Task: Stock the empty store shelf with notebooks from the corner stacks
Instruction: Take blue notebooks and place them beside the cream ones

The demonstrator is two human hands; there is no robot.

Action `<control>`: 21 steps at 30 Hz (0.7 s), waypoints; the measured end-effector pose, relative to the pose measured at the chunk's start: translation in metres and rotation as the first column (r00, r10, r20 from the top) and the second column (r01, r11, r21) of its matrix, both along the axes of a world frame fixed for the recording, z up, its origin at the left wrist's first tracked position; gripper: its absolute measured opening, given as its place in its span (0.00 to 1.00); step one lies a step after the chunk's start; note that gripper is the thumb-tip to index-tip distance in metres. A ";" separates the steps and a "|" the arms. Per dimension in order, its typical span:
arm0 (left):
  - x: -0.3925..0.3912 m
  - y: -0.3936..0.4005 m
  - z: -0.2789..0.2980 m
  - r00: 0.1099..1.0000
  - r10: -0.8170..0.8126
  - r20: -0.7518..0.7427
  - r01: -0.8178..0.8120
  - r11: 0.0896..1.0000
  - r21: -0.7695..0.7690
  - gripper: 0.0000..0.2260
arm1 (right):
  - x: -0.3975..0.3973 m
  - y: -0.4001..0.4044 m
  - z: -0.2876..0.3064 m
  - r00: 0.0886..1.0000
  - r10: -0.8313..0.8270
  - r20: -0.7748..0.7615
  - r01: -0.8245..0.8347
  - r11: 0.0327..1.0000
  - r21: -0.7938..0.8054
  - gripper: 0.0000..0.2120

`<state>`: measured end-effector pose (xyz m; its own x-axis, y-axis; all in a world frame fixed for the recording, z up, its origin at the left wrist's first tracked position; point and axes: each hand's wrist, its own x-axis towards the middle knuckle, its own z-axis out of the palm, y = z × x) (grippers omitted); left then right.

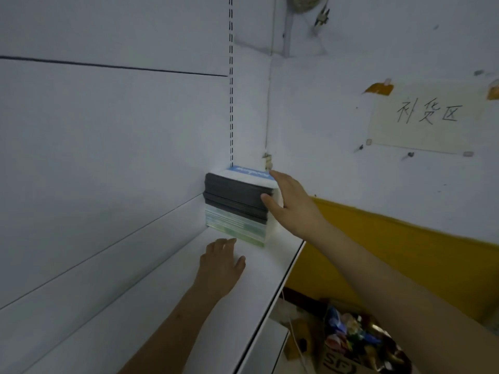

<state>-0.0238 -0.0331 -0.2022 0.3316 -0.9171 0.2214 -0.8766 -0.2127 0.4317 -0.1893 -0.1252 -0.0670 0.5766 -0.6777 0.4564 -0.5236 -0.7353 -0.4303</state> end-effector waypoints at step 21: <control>0.025 0.002 0.068 -0.040 -0.414 -0.909 -0.380 0.848 -0.370 0.27 | 0.036 0.008 -0.094 0.923 0.350 0.158 -0.209 0.804 -0.557 0.16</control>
<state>0.0012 -0.0308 -0.1347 0.5401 -0.8416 -0.0049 0.5147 0.3257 0.7931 -0.1529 -0.1169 -0.1605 0.5267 -0.1232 0.8411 -0.1912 -0.9813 -0.0239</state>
